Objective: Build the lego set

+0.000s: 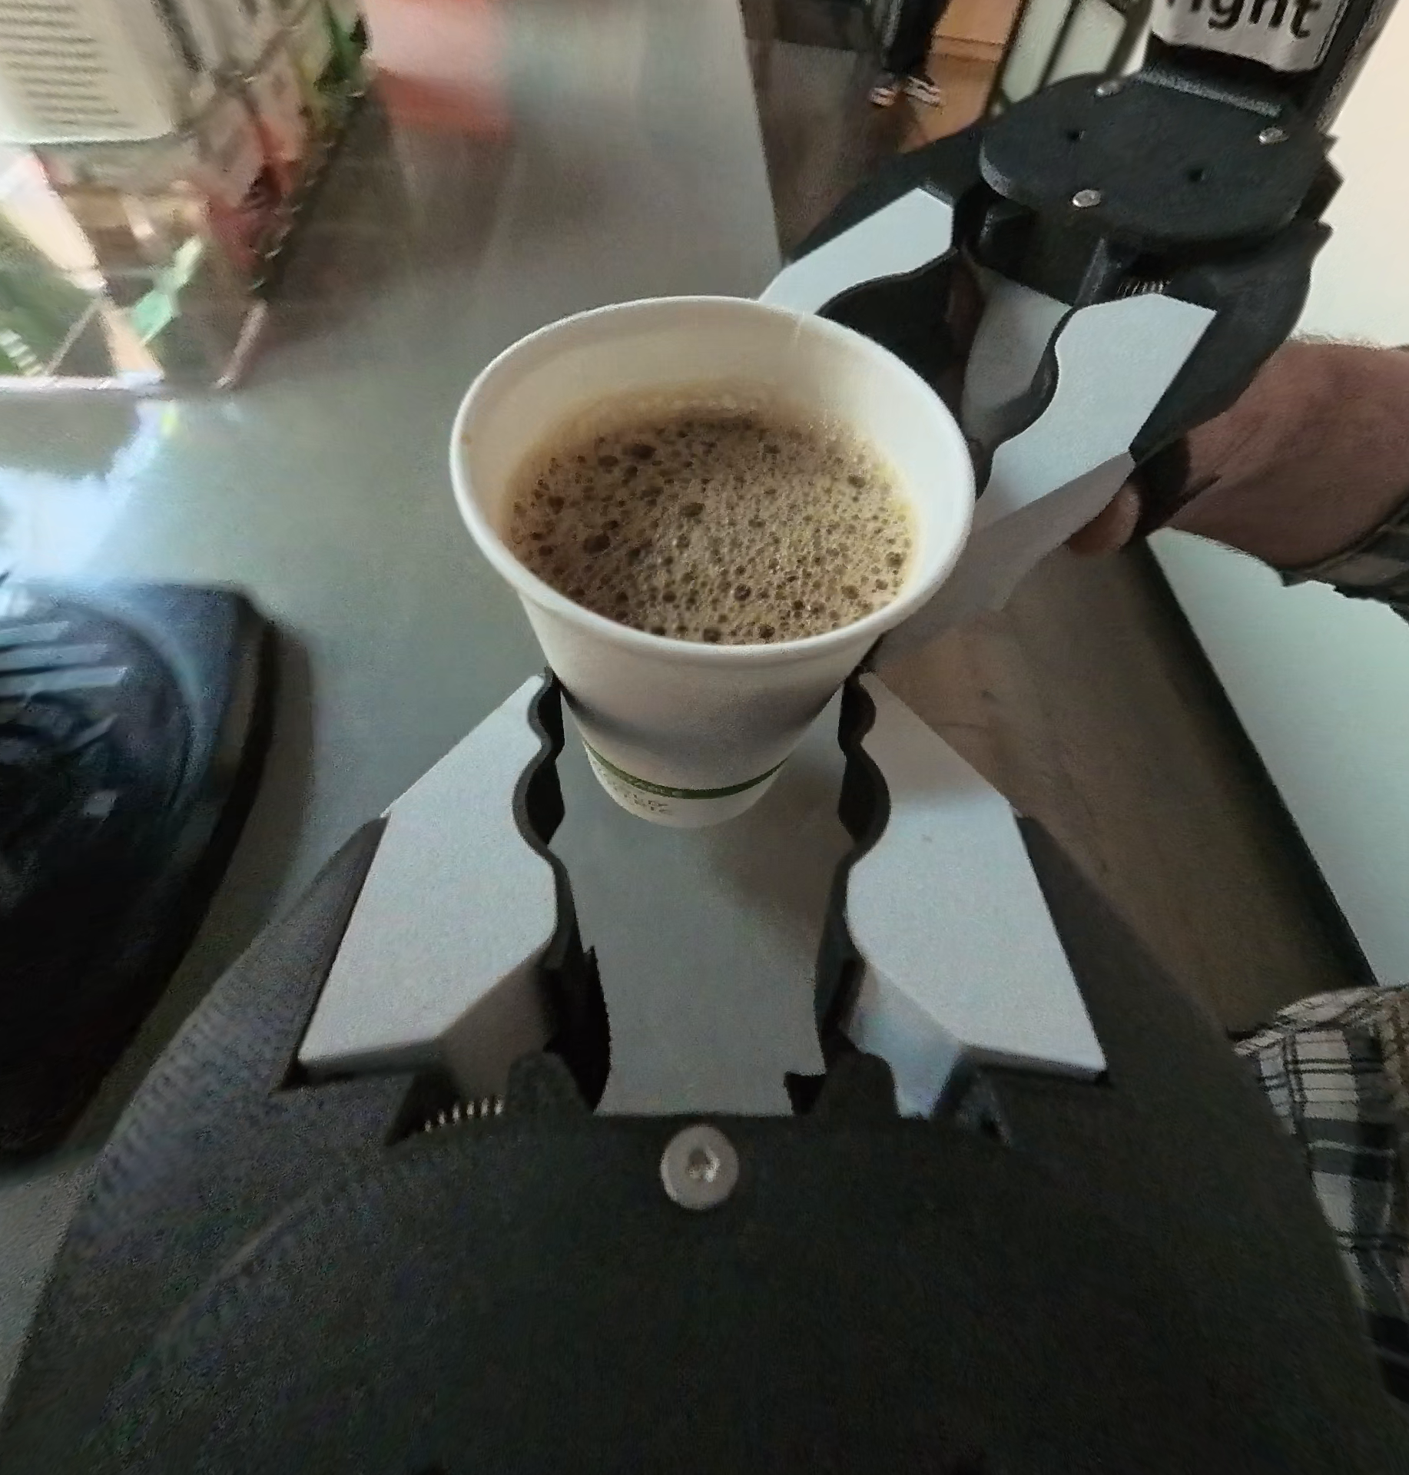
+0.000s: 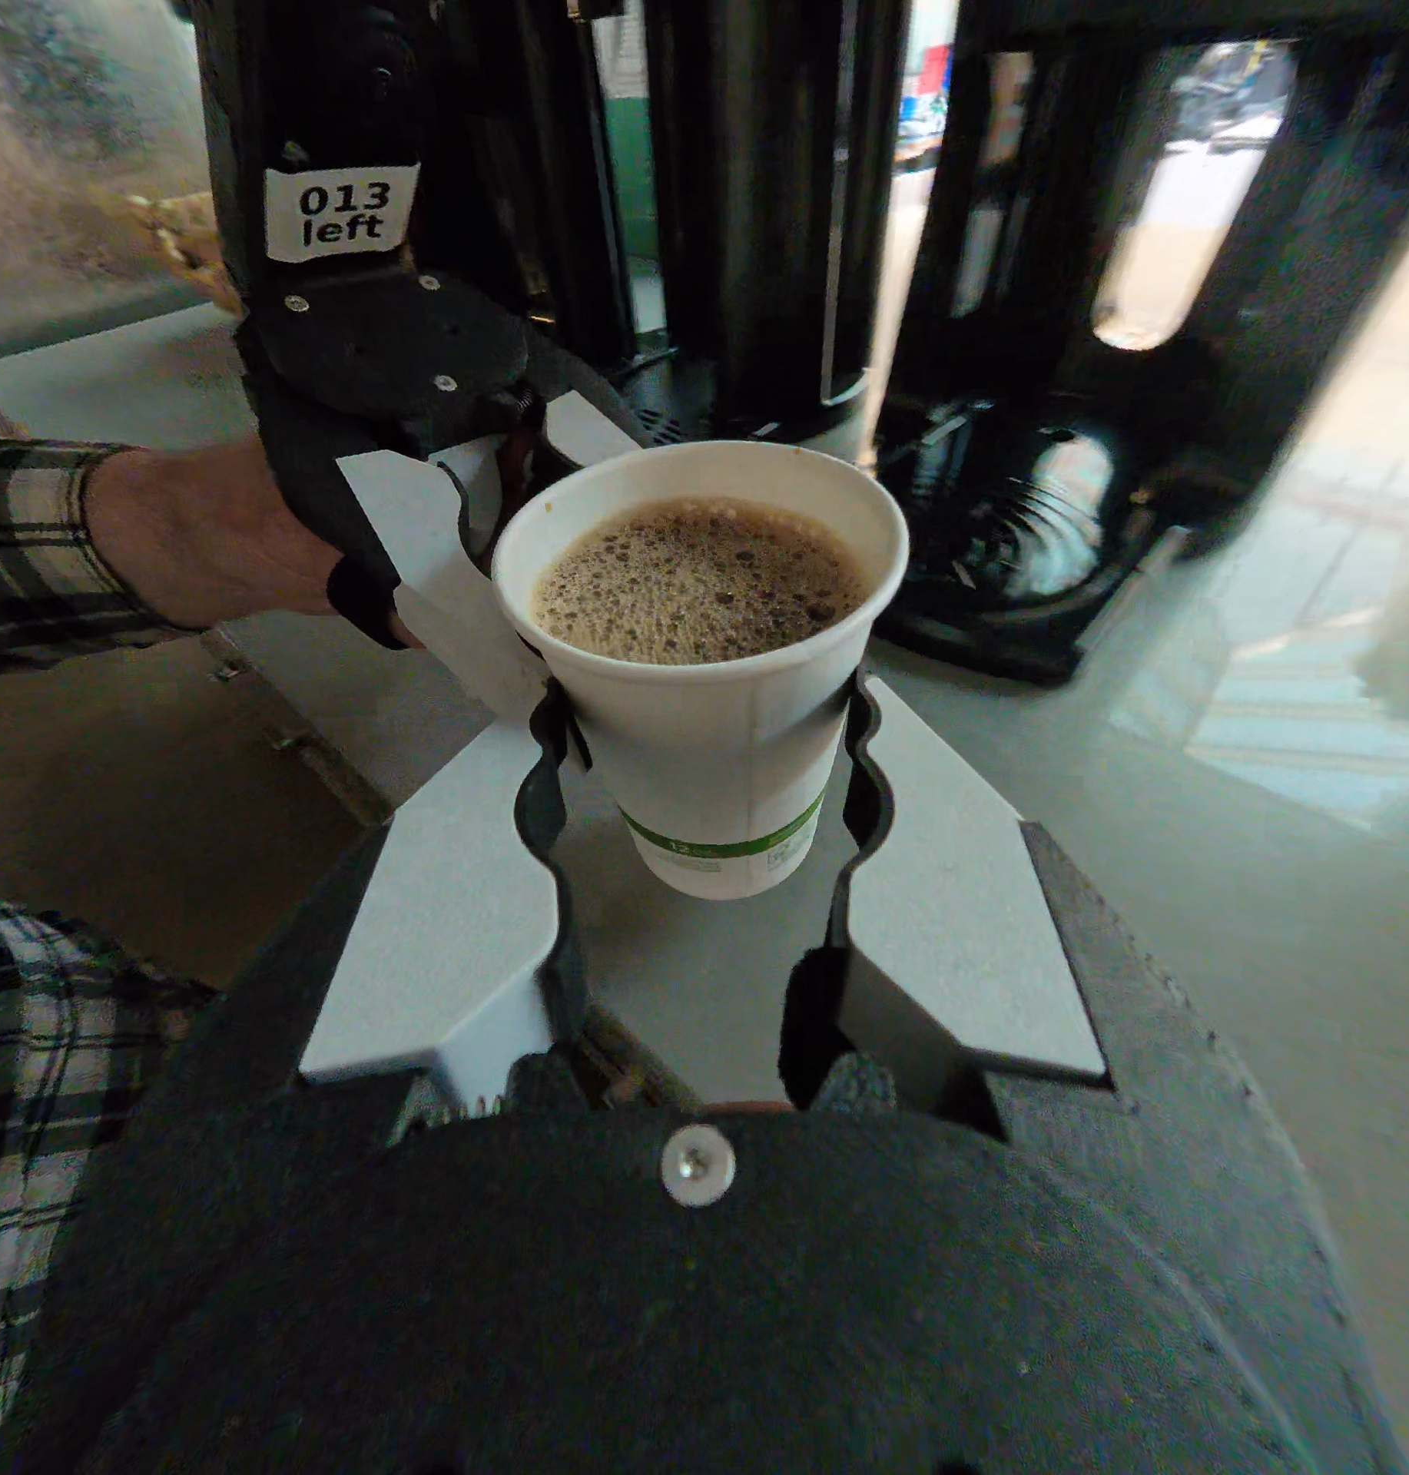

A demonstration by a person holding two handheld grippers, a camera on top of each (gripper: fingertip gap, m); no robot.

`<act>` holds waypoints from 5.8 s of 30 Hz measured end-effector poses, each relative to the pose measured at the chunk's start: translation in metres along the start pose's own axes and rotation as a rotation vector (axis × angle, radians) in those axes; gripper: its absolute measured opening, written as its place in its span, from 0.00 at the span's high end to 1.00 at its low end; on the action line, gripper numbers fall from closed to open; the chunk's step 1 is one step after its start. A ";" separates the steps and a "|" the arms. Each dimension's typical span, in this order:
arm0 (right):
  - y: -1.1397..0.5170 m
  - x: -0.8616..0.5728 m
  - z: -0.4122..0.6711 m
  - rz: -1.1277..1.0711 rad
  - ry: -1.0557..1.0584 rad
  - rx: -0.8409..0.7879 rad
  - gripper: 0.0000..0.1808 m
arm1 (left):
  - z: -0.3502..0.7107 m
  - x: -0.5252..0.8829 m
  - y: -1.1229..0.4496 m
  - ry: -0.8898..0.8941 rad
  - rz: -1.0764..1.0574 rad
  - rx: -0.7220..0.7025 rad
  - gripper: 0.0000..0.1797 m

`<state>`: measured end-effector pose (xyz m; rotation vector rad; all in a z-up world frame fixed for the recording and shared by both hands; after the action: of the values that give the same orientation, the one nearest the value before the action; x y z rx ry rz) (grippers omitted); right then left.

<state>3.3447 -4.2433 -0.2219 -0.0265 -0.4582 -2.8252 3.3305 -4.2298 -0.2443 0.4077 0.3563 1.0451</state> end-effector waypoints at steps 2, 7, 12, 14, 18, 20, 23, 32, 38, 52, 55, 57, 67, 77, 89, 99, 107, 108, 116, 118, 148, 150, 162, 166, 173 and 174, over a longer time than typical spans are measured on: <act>0.030 -0.026 -0.009 -0.049 -0.017 -0.005 0.62 | 0.019 -0.004 -0.037 -0.026 -0.049 0.010 0.63; 0.110 -0.106 -0.032 -0.182 -0.065 -0.023 0.62 | 0.074 -0.007 -0.140 -0.092 -0.174 0.023 0.63; 0.190 -0.196 -0.046 -0.315 -0.069 -0.006 0.62 | 0.138 -0.002 -0.245 -0.164 -0.295 0.008 0.63; 0.219 -0.233 -0.047 -0.363 -0.089 -0.014 0.62 | 0.165 0.002 -0.286 -0.165 -0.347 0.006 0.63; 0.270 -0.304 -0.051 -0.465 -0.100 -0.025 0.60 | 0.211 0.010 -0.363 -0.214 -0.420 0.016 0.62; 0.291 -0.337 -0.058 -0.492 -0.122 -0.037 0.60 | 0.229 0.017 -0.399 -0.225 -0.441 0.026 0.62; 0.316 -0.384 -0.073 -0.506 -0.142 -0.040 0.60 | 0.248 0.029 -0.448 -0.230 -0.443 0.037 0.62; 0.370 -0.506 -0.090 -0.425 -0.120 -0.052 0.60 | 0.307 0.072 -0.560 -0.186 -0.352 0.048 0.62; 0.399 -0.596 -0.093 -0.288 -0.091 -0.059 0.60 | 0.351 0.112 -0.629 -0.127 -0.215 0.060 0.62; 0.413 -0.685 -0.112 -0.108 -0.108 -0.027 0.59 | 0.377 0.159 -0.696 -0.079 -0.054 0.136 0.60; 0.413 -0.686 -0.112 -0.098 -0.108 -0.021 0.59 | 0.377 0.160 -0.697 -0.064 -0.046 0.119 0.60; 0.413 -0.686 -0.113 -0.093 -0.105 -0.017 0.59 | 0.377 0.160 -0.697 -0.060 -0.035 0.109 0.60; 0.419 -0.680 -0.115 -0.149 -0.048 -0.016 0.57 | 0.369 0.153 -0.682 0.001 0.041 0.040 0.61; 0.446 -0.665 -0.122 -0.300 0.023 -0.025 0.58 | 0.321 0.108 -0.604 0.056 0.114 0.021 0.63; 0.365 -0.487 -0.101 -0.117 0.206 -0.056 0.66 | 0.208 0.050 -0.375 0.154 0.422 -0.035 0.71; 0.195 -0.243 -0.065 0.177 0.267 -0.041 0.66 | 0.047 -0.042 -0.099 0.350 0.790 -0.120 0.75; 0.075 -0.047 -0.042 0.459 0.342 0.011 0.65 | -0.075 -0.125 0.101 0.537 1.117 -0.168 0.73; 0.063 -0.024 -0.040 0.499 0.355 0.016 0.65 | -0.088 -0.132 0.124 0.553 1.165 -0.166 0.72; -0.031 0.101 -0.022 0.748 0.375 0.025 0.66 | -0.146 -0.135 0.292 0.565 1.409 -0.148 0.68; -0.054 0.123 -0.017 0.798 0.366 0.027 0.66 | -0.153 -0.120 0.333 0.546 1.455 -0.126 0.67; -0.207 0.146 -0.003 0.266 0.333 0.214 0.71 | -0.214 0.338 0.831 0.230 1.240 0.703 0.86; -0.208 0.144 -0.002 0.238 0.319 0.216 0.72 | -0.214 0.339 0.832 0.239 1.217 0.696 0.93; -0.211 0.142 -0.005 0.191 0.333 0.238 0.74 | -0.169 0.329 0.851 0.145 1.266 0.518 0.98; -0.211 0.142 -0.005 0.187 0.342 0.234 0.74 | -0.139 0.310 0.868 0.083 1.348 0.418 0.98; -0.211 0.143 -0.004 0.188 0.351 0.220 0.74 | -0.073 0.229 0.879 -0.027 1.467 0.153 0.99; -0.210 0.143 -0.004 0.189 0.351 0.219 0.74 | -0.065 0.213 0.875 -0.037 1.467 0.118 1.00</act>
<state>3.1491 -4.0913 -0.2813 0.4377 -0.6395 -2.5069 2.7368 -3.6468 0.1048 0.8255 0.0227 2.4394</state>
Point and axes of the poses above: each gripper's, where its closed fingertips meet, y back along the fingers, z out of its top, x = y × z across the jaws, the point moved 1 cm from there along y, back along the fingers, and after that the axes turned 2 degrees about x, right-handed, at the moved point
